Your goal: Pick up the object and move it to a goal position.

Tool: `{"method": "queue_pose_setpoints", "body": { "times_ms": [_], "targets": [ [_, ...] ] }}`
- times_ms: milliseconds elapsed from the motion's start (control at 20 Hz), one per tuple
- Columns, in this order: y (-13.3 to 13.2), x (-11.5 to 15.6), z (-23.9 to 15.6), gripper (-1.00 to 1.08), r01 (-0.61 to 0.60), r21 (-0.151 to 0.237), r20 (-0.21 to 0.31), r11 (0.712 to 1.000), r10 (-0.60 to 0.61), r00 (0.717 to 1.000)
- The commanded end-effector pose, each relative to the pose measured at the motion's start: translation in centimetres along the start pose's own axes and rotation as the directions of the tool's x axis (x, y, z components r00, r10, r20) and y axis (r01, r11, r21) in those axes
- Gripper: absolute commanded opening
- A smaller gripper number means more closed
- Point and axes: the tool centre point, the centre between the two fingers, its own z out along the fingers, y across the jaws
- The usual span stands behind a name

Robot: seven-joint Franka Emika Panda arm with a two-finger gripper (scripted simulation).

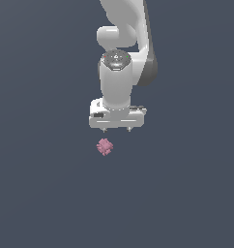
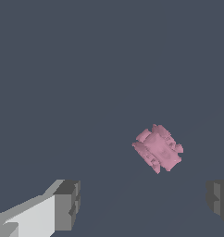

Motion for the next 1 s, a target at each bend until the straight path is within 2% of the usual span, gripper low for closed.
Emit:
{"method": "queue_pose_setpoints", "body": {
  "times_ms": [0,500,950],
  "targets": [
    [0.1,0.0,-0.2,1.00,-0.002,-0.001,-0.001,1.000,0.002,1.000],
    [0.6,0.0,0.7,1.00,0.057,-0.003,0.000,0.998,-0.057,0.998],
    [2.0,0.0,2.8,1.00,0.212,-0.007,0.002,0.977,-0.212,0.977]
  ]
}}
